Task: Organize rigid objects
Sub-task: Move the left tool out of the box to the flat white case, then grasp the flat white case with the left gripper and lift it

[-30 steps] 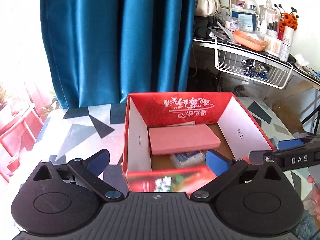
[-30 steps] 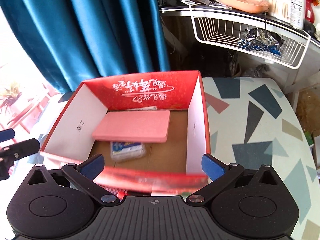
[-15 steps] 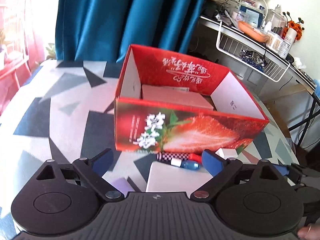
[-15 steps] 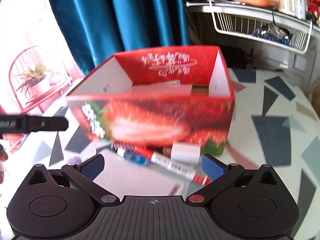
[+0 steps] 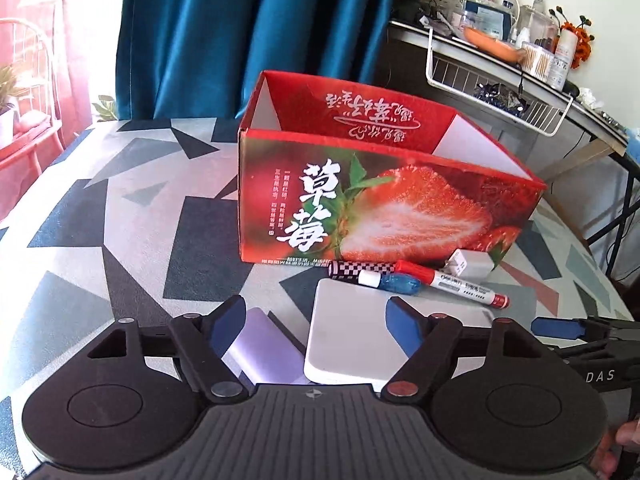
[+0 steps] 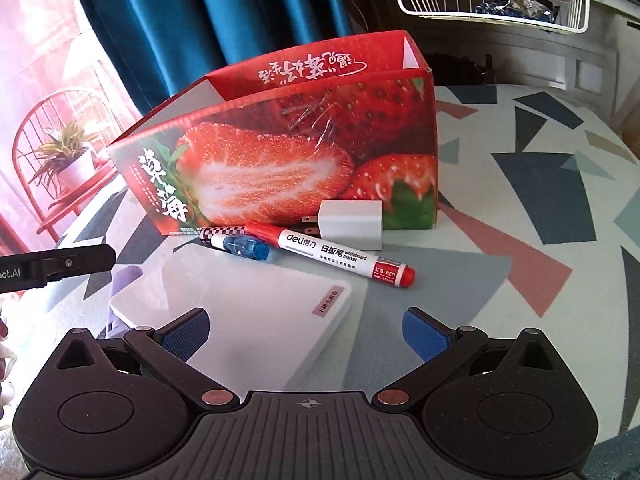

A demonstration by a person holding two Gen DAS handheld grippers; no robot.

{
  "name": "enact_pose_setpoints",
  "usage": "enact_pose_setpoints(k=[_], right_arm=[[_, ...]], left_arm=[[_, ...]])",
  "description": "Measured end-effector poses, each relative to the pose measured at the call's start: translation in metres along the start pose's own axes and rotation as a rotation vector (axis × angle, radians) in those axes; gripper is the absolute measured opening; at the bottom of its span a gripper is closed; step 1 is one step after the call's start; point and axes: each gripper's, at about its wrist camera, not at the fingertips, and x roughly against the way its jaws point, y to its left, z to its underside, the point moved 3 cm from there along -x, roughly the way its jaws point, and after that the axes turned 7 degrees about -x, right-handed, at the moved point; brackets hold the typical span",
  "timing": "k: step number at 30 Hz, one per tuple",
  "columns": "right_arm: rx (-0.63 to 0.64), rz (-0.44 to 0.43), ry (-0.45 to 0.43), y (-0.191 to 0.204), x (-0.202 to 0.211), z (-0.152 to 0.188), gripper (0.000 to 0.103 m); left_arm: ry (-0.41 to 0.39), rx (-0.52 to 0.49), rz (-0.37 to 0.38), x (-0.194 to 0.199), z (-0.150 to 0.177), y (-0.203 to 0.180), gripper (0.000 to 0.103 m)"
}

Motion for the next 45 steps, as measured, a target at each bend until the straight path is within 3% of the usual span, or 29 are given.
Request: enact_pose_setpoints(k=[8, 16, 20, 30, 45], right_arm=[[0.008, 0.005, 0.026, -0.002, -0.011, 0.008, 0.103], [-0.013, -0.004, 0.026, -0.006, -0.014, 0.008, 0.103], [0.000, -0.021, 0.021, -0.002, -0.011, 0.008, 0.100], [-0.021, -0.084, 0.040, 0.001, -0.007, 0.009, 0.081], [-0.036, -0.138, 0.051, 0.003, -0.007, 0.010, 0.072]], left_arm=[[0.061, -0.074, -0.063, -0.014, 0.009, -0.007, 0.079], [0.069, -0.080, -0.067, -0.018, 0.013, -0.005, 0.077], [0.067, -0.077, -0.051, -0.016, 0.012, -0.006, 0.061], [0.071, -0.061, 0.004, -0.020, 0.006, -0.006, 0.048], [0.142, -0.019, 0.108, -0.034, 0.003, -0.009, 0.048]])
